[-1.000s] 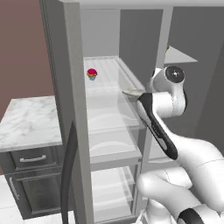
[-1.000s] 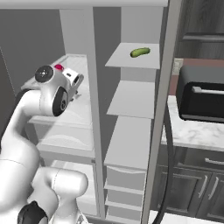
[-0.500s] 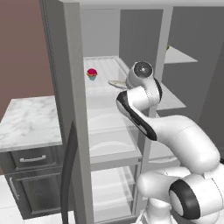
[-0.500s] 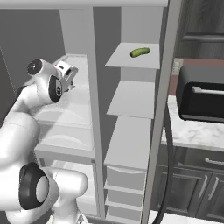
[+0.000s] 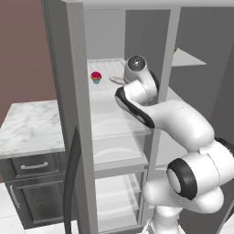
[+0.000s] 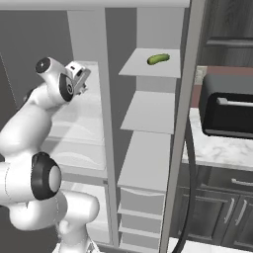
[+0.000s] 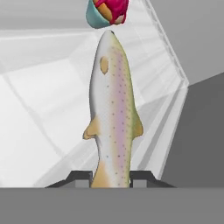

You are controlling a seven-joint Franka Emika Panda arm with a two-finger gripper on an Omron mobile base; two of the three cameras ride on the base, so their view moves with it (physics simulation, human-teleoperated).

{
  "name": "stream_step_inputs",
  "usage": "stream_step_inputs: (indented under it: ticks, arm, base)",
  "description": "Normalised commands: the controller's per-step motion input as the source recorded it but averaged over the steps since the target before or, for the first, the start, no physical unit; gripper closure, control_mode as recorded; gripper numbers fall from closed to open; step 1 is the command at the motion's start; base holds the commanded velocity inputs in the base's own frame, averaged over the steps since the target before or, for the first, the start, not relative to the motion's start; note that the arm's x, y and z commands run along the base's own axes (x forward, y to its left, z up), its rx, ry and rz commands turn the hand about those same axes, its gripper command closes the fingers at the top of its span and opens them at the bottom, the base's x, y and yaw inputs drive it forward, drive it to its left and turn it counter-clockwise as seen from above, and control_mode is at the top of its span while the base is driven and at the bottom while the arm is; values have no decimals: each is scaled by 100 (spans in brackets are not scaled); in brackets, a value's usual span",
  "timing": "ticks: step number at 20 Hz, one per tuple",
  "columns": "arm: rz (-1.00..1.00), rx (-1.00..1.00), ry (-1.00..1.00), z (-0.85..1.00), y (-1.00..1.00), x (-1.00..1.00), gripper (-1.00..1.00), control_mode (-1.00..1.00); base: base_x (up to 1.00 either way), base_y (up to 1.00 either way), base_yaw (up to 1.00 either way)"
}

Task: Pick up the frozen fish from the freezer, place it on any shelf in the fridge, and close the fridge and freezer doors when done.

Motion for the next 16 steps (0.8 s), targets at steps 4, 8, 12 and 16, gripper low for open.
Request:
stream_step_inputs:
  ticks: [4, 8, 12, 16]
  arm:
    - [0, 0, 5, 0, 1, 65, 100, -100]
    - [0, 0, 9, -6, 3, 62, 100, -100]
    - [0, 0, 8, -29, 4, 41, 100, -100]
    - [0, 0, 10, -37, 2, 23, 100, -100]
  base:
    - [0, 0, 0]
    - [0, 0, 0]
    - [0, 0, 0]
    - [0, 0, 0]
